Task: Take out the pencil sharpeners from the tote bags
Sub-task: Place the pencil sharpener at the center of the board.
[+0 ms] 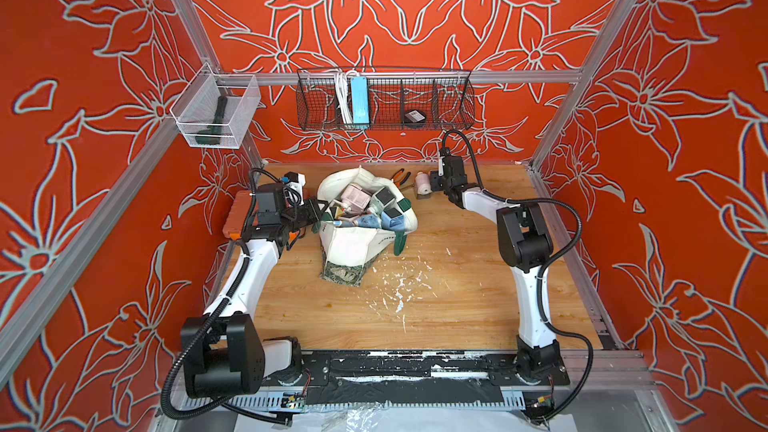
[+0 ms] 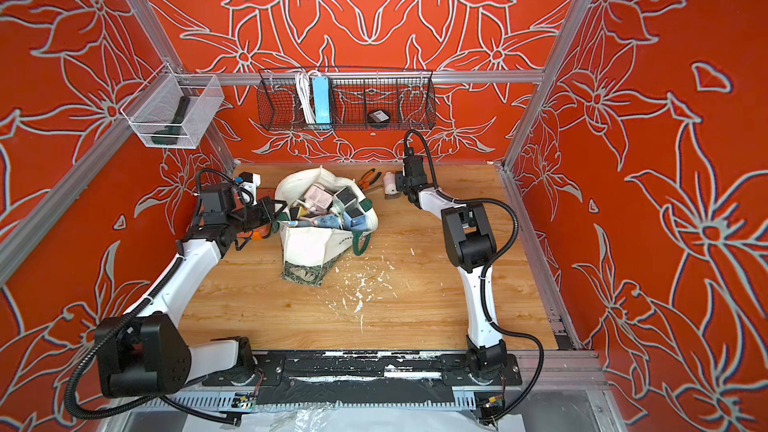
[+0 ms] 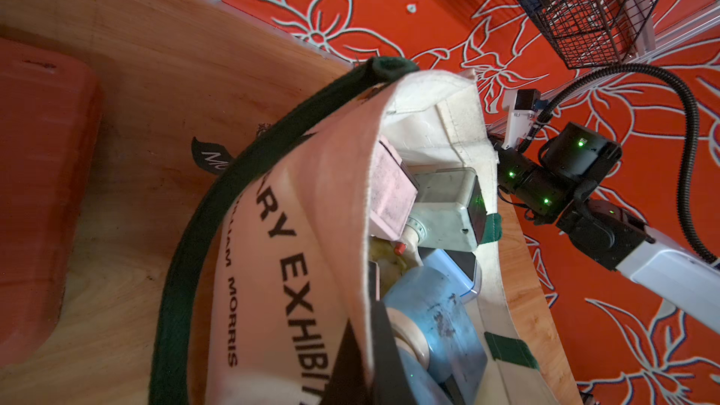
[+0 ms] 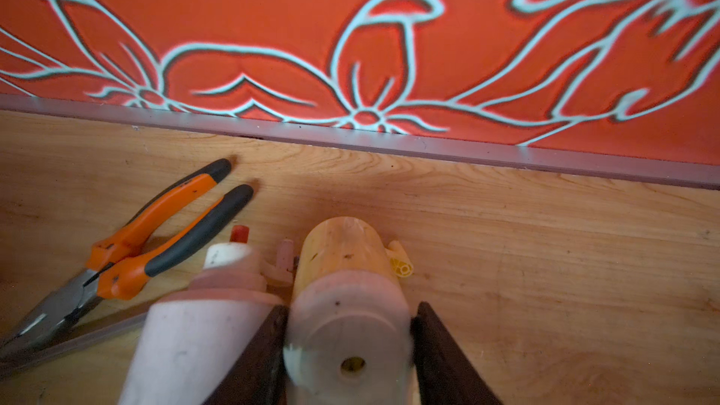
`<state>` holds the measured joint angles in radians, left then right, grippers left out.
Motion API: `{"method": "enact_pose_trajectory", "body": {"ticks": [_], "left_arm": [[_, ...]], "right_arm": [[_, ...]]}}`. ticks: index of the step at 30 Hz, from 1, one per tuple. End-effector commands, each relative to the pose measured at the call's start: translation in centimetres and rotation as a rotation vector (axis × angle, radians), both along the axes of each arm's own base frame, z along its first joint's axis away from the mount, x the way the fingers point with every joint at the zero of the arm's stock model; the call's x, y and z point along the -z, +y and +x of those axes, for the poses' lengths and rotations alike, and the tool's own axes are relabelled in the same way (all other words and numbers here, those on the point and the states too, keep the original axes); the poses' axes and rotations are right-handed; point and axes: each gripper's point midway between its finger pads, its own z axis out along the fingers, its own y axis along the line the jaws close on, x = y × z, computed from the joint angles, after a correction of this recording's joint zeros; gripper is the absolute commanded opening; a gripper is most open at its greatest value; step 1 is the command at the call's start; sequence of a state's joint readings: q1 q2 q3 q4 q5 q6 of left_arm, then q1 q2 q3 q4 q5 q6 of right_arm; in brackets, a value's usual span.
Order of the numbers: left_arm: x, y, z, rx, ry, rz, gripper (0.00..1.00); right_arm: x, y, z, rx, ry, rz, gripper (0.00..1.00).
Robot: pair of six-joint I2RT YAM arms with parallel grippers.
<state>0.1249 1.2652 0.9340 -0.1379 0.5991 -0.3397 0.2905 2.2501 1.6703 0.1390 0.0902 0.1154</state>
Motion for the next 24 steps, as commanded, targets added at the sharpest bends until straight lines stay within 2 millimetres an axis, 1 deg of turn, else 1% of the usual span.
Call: {"method": "enact_pose_trajectory", "body": {"ticks": [1, 5, 8, 10, 16, 19, 21, 22, 24], "left_arm": [[-2.6, -1.2, 0.2, 0.060, -0.086, -0.006, 0.00], [-2.8, -1.1, 0.1, 0.059, -0.091, -0.005, 0.00], [-2.8, -1.2, 0.1, 0.061, -0.092, -0.005, 0.00], [-2.8, -1.3, 0.1, 0.064, -0.092, -0.006, 0.00], [-2.7, -1.5, 0.0, 0.070, -0.090, -0.003, 0.00], [-2.8, -1.5, 0.1, 0.068, -0.091, -0.002, 0.00], [-2.8, -1.5, 0.0, 0.069, -0.093, -0.002, 0.00], [-2.9, -1.5, 0.0, 0.068, -0.093, -0.002, 0.00], [-2.7, -1.5, 0.1, 0.068, -0.090, -0.001, 0.00]], "right_arm": [[-5.0, 0.7, -0.7, -0.022, -0.083, 0.025, 0.52], [-7.5, 0.3, -1.7, -0.019, -0.117, 0.045, 0.58], [-9.1, 0.2, -2.6, -0.019, -0.132, 0.060, 0.59], [-9.8, 0.3, -3.0, -0.030, -0.143, 0.071, 0.59], [-10.2, -0.5, -4.4, -0.006, -0.113, 0.069, 0.59], [-9.4, -1.1, -5.7, 0.021, -0.049, 0.069, 0.59], [-9.0, -0.8, -6.8, -0.004, -0.008, 0.095, 0.59], [-9.0, -0.2, -7.6, -0.027, 0.009, 0.123, 0.58], [-9.5, 0.5, -9.1, -0.057, 0.038, 0.184, 0.58]]}}
